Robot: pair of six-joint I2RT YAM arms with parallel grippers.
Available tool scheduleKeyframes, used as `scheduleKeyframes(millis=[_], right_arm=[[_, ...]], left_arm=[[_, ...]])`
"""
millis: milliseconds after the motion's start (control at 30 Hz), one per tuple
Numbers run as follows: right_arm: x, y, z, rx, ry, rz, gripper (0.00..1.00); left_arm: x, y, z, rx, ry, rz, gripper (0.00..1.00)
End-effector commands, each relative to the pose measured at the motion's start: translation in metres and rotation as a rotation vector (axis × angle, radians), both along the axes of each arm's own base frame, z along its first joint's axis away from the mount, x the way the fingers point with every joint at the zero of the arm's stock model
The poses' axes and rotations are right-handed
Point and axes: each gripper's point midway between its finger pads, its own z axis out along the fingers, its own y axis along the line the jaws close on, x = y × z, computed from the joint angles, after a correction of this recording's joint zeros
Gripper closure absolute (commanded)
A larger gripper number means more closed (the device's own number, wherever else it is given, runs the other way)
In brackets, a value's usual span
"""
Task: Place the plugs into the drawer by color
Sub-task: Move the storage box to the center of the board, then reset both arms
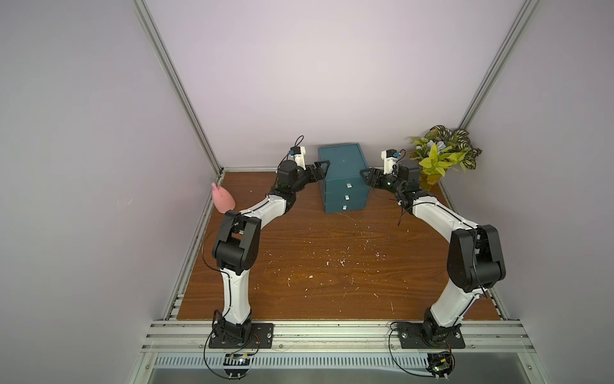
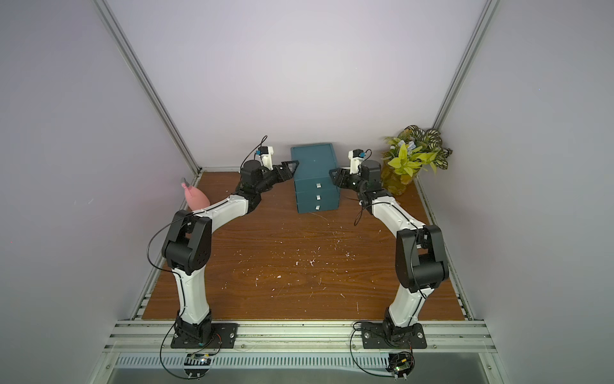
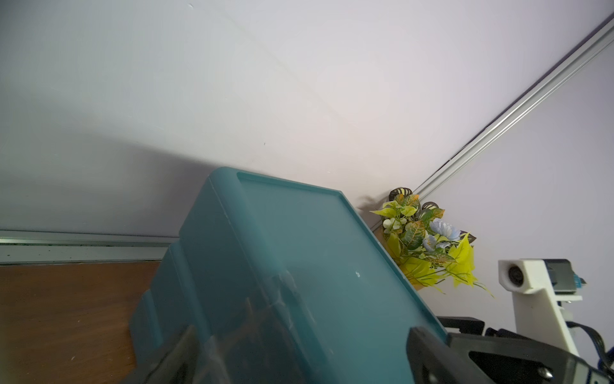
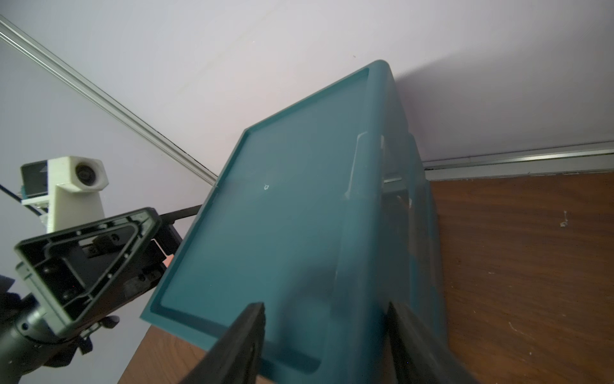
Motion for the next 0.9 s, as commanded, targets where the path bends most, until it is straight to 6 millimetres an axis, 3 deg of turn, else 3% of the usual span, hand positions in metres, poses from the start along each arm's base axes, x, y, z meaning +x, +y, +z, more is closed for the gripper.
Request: scheduleKeyframes(millis=[0,300,433,567,667,700,767,867], right_arm=[[-0.025,0.025,0.046,0.058,-0.100,0.098,0.36],[-0.033,0.031,0.045,0.048,-0.103,0.102,0.38],[-0.035,0.007,0.047,-0.091,-0.135,-0.002,0.35],[-0.070,-0.050,0.030,-0.284,-0.224,-0.264,0.22],[-0.114,-0.061,0.018,-0.309,-0.450,-0.290,0.15],[-0.127,-0.065,0.018,-0.336,-0.503,-0.324,0.14],[-0.150,-0.078,-0.002,-0.461,-0.547,-0.380,0.13],[-0.168,-0.116,-0.044,-0.624,-0.459,-0.508,0.12]], left_arm=[[0.001,-0.005,0.010,0.006,-0.025,-0.018,0.06],[-0.002,-0.001,0.017,0.021,-0.039,-0.005,0.06],[-0.009,0.009,0.018,0.097,-0.039,0.036,0.09],[-0.050,0.061,0.027,0.341,-0.115,0.261,0.04],[-0.098,0.117,0.028,0.433,-0.188,0.467,0.01],[-0.113,0.124,0.028,0.484,-0.228,0.475,0.01],[-0.141,0.142,0.010,0.607,-0.244,0.488,0.01],[-0.172,0.185,-0.024,0.688,-0.164,0.634,0.01]])
